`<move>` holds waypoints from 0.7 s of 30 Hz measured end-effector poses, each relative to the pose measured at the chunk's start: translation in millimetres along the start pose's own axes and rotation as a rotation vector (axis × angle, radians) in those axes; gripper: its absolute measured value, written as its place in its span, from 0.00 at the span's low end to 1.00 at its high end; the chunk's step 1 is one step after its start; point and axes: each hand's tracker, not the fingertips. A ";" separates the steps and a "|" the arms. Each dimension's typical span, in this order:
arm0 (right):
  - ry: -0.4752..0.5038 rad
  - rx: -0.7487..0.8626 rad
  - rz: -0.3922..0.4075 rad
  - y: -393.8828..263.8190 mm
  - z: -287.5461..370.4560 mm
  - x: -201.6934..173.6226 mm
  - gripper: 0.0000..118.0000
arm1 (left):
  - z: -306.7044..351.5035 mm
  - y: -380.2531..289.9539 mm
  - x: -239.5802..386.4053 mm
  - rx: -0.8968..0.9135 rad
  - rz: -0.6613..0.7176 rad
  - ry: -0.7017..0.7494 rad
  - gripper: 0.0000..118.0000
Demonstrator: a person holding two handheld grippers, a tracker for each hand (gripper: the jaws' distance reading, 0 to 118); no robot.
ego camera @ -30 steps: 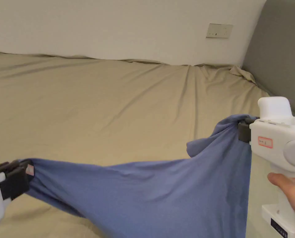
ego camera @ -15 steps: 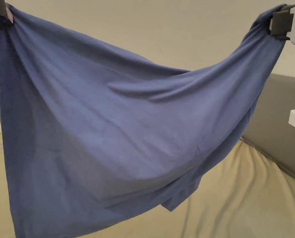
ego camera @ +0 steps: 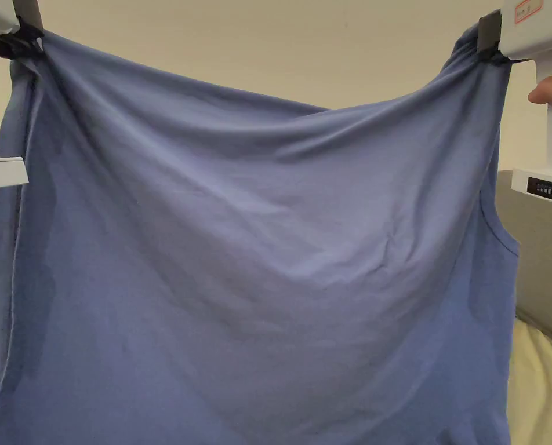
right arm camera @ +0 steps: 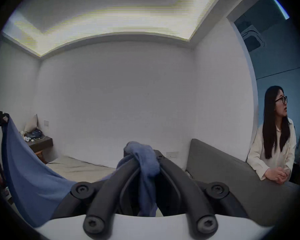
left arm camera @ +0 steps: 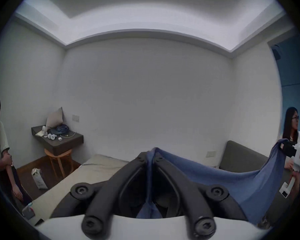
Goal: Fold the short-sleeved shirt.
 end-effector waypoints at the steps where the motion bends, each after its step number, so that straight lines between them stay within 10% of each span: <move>1: -0.017 -0.006 0.013 -2.2 -11.7 -3.5 0.05 | -14.8 -3.4 -1.2 0.001 0.007 -0.004 0.02; 14: -0.049 -0.037 0.153 -89.9 -153.3 -30.9 0.05 | -166.8 -136.8 6.5 -0.079 -0.104 0.056 0.02; 21: -0.002 -0.241 0.087 -243.8 -200.5 -21.0 0.05 | -223.5 -271.2 -7.1 -0.216 -0.029 0.038 0.02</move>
